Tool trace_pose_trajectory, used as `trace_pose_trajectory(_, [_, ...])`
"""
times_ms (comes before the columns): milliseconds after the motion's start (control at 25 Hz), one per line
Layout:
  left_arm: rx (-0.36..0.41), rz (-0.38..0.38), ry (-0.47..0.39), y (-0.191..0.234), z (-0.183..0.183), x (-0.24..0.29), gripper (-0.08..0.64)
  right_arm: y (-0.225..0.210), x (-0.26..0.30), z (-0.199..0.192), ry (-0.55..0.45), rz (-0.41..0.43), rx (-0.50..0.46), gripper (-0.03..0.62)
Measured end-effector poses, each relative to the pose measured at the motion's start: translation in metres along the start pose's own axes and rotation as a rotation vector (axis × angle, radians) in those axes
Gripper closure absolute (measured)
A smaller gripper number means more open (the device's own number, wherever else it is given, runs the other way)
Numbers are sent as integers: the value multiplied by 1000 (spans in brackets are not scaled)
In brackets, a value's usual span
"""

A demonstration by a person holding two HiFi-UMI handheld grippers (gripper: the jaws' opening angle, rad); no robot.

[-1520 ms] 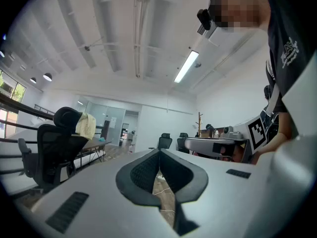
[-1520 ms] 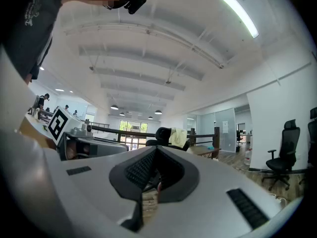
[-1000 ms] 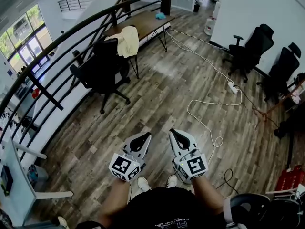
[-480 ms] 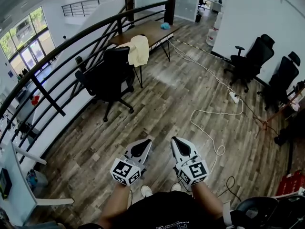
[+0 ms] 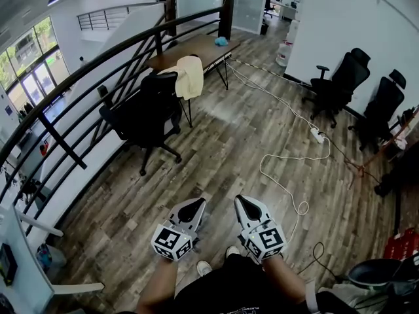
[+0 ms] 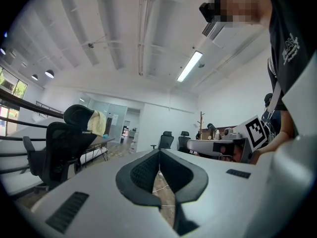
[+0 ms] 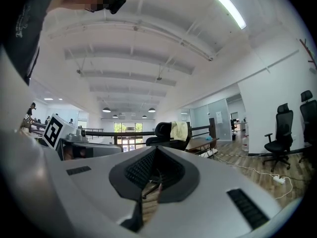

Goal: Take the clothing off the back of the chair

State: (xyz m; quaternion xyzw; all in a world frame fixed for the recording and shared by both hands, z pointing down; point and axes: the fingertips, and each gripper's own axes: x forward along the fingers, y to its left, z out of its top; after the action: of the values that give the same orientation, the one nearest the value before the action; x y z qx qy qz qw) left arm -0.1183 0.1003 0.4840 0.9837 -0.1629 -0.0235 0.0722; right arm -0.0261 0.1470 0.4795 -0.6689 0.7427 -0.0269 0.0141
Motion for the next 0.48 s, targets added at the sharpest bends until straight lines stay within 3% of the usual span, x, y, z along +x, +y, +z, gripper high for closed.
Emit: trace_pose_trajectory(480, [12, 62, 23, 43, 2, 41, 543, -35, 57, 4, -8, 43, -6, 575])
